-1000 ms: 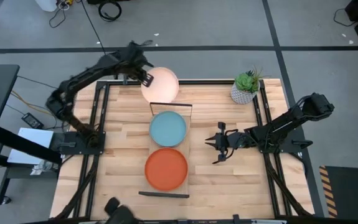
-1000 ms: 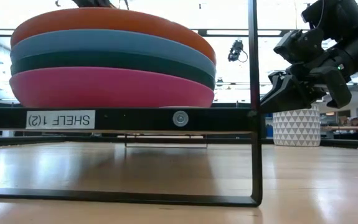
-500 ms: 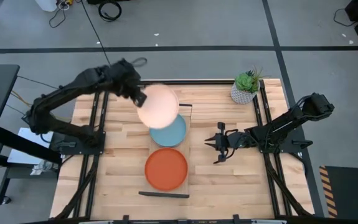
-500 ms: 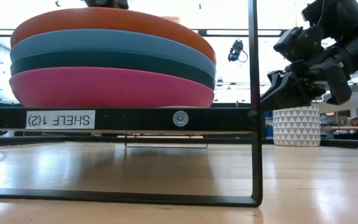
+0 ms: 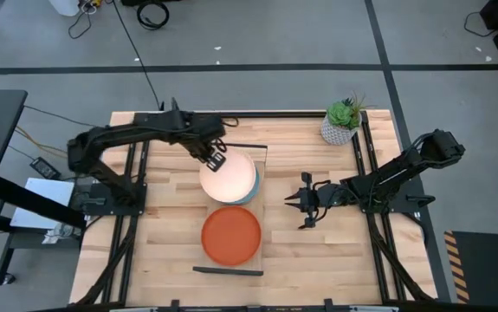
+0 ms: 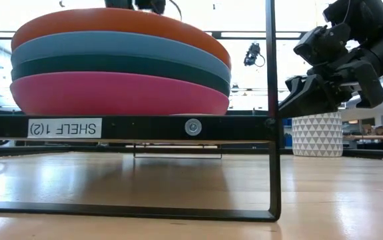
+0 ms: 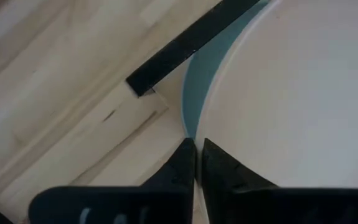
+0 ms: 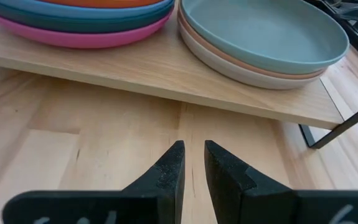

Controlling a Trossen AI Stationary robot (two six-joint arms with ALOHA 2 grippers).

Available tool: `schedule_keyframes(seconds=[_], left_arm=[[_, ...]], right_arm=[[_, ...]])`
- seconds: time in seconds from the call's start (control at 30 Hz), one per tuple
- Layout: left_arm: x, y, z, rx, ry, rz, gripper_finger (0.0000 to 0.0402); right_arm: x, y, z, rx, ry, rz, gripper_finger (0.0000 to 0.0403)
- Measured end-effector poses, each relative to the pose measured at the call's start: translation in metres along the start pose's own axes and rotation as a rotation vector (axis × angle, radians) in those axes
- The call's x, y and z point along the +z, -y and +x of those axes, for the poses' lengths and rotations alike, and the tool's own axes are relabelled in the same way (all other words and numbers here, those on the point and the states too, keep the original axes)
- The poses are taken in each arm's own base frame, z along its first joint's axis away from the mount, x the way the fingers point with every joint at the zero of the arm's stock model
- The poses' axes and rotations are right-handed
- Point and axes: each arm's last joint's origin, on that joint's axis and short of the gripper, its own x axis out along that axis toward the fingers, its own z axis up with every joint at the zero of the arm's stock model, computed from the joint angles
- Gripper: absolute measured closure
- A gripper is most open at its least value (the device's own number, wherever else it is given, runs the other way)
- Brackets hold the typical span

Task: Place and stack plates onto a shelf
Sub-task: Stack the light orange plate on top of the light blue plate on the shelf, then return to Home Position

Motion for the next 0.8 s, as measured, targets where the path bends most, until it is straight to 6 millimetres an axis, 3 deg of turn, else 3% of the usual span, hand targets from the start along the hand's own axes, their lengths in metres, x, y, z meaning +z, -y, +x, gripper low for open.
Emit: schedule_keyframes(seconds=[0.27, 0.4, 0.67, 0.8], left_arm=[[0.015, 0.001, 0.041, 0.064, -0.083, 0.007, 0.0379], [0.019, 0.002, 0.043, 0.072, -0.038, 0.011, 0.0365], [0.018, 0.005, 0.042, 0.056, -0.039, 0.089, 0.0263], [0.013, 0.007, 0.03, 0.044, -0.008, 0.183, 0.0242]], right_arm=[[0.0, -0.004, -0.001, 0.017, -0.001, -0.003, 0.0335], [0.0, -0.008, -0.002, 0.035, 0.004, -0.013, 0.0335], [0.0, -0.013, -0.004, 0.042, 0.008, -0.011, 0.0335], [0.0, -0.016, -0.005, 0.037, 0.004, -0.013, 0.0335]])
